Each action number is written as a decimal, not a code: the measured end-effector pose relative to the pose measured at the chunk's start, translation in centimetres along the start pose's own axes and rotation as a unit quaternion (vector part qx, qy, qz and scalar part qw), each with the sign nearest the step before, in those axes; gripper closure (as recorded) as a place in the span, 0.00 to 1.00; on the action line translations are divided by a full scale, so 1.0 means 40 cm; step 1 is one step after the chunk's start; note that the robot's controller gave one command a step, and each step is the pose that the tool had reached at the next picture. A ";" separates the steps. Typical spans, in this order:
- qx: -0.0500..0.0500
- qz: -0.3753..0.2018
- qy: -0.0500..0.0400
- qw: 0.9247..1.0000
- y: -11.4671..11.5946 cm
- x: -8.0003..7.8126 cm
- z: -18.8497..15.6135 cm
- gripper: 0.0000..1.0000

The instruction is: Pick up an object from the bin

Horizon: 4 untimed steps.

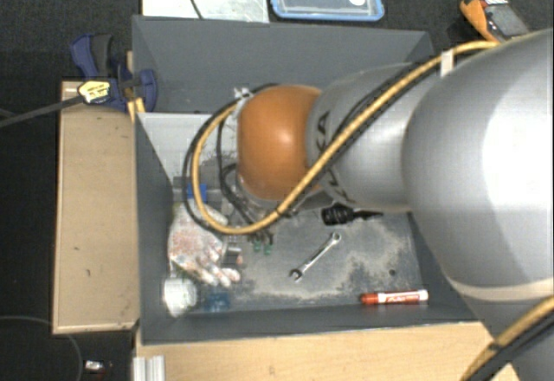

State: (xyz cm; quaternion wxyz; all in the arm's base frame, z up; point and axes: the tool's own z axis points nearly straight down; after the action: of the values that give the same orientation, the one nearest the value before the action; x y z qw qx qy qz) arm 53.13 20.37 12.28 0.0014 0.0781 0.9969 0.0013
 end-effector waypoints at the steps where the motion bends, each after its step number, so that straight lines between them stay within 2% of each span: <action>1: 0.000 0.013 -0.002 1.000 0.048 0.063 -0.057 0.00; 2: 0.000 0.143 0.001 0.990 0.055 0.056 0.034 0.00; 3: 0.015 0.074 -0.002 0.997 0.063 0.045 0.116 0.00; 4: 0.008 0.075 -0.001 0.997 0.086 0.055 0.125 1.00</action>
Offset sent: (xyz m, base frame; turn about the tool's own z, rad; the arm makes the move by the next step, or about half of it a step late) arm -0.0192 0.0257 -0.0228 0.2981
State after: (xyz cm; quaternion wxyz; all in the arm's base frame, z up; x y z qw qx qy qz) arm 51.53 24.13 7.29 0.0011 0.1529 0.9882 -0.0071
